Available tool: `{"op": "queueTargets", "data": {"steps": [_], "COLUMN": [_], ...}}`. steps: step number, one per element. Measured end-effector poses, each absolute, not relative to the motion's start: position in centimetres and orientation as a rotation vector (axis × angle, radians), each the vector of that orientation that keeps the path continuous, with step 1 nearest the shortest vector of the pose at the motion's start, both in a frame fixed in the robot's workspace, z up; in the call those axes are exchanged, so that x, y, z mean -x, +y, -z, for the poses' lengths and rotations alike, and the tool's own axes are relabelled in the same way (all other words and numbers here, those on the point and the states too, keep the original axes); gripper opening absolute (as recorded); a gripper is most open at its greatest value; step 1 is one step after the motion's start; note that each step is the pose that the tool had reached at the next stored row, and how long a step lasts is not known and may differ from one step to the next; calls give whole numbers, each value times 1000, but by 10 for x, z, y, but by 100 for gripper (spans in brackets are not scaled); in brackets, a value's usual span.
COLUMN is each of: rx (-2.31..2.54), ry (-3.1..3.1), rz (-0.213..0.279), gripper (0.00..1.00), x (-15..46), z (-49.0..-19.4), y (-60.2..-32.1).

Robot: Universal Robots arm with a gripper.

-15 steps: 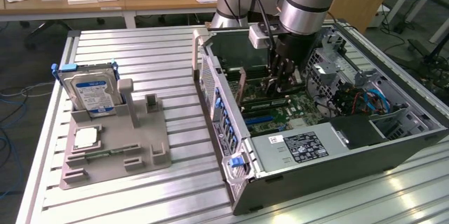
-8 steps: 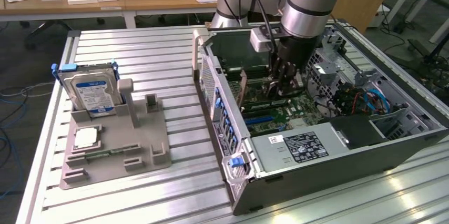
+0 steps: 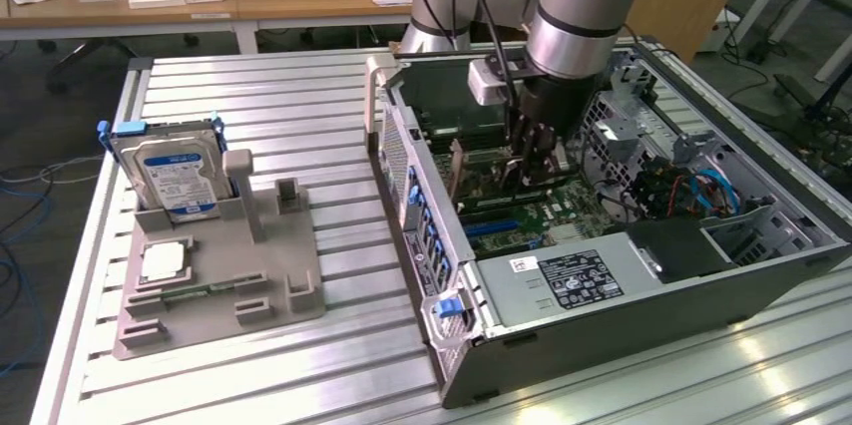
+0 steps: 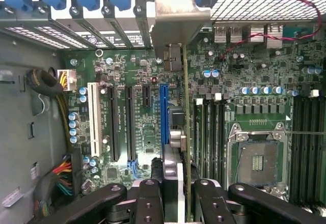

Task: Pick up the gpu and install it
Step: 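Insert the gpu into the slot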

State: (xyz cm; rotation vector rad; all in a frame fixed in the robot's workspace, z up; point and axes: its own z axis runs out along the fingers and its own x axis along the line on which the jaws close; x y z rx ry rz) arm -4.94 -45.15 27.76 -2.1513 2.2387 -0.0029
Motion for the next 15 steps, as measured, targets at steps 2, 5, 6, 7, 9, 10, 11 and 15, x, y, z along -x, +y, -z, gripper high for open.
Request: {"op": "queueTargets", "data": {"steps": [2,5,6,7,9,10,11,15], "rx": [2151,2151,2151,2151,2151,2151,2151,2151], "ry": [2239,2239,2239,2239,2239,2239,2239,2239], "rz": [3,3,3,3,3,3,3,3], "gripper": [28,28,28,28,28,28,28,28], "x": [49,49,49,49,50,50,50,53], "z": [-276,-274,-273,-271,-268,-266,-264,-257], "y": [-453,-457,-458,-458,-458,-458,-458,-458]}}
